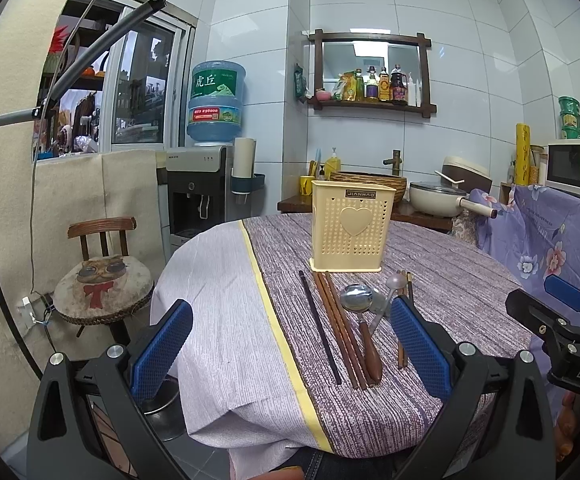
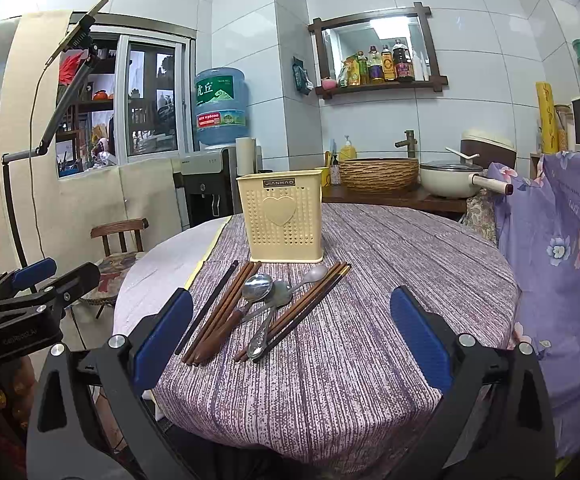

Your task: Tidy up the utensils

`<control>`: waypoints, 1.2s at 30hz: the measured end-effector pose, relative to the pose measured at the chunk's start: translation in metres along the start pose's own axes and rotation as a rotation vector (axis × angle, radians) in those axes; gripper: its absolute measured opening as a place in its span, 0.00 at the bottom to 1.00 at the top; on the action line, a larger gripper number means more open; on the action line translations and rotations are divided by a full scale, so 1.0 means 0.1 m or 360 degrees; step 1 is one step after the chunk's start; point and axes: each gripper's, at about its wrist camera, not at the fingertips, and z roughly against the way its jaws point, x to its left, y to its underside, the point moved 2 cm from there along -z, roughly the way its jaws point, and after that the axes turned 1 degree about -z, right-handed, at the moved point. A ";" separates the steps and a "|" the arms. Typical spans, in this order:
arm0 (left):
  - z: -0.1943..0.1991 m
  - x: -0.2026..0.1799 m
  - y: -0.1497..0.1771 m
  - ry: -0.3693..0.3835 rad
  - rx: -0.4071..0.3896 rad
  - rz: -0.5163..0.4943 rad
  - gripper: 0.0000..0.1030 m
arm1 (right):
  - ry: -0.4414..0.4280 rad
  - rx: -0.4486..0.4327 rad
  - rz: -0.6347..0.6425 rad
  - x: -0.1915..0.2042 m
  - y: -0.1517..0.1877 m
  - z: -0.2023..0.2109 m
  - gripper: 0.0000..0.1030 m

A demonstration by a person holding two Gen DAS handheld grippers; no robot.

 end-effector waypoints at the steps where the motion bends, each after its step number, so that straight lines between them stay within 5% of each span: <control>1: 0.00 0.00 0.00 0.0000 0.0000 0.0000 0.95 | -0.0001 0.0001 -0.0001 0.00 0.00 0.00 0.95; 9: -0.01 0.01 0.00 0.0009 0.0008 0.0004 0.95 | -0.0005 0.0015 -0.0001 0.00 0.01 -0.02 0.95; 14: -0.12 0.01 0.05 0.0041 0.0147 0.0011 0.95 | 0.0035 0.0076 0.0007 -0.02 0.04 -0.12 0.95; 26: -0.70 0.28 0.02 -0.0004 0.0447 0.0125 0.95 | 0.0118 0.0459 -0.0120 -0.50 0.08 -0.90 0.95; 33: -1.27 0.31 -0.03 0.0096 0.0774 0.0188 0.68 | 0.0154 0.0633 -0.0104 -0.54 -0.07 -1.42 0.79; 36: -1.41 0.27 -0.07 0.0099 0.0800 0.0155 0.61 | 0.0141 0.0726 -0.0157 -0.57 -0.09 -1.64 0.69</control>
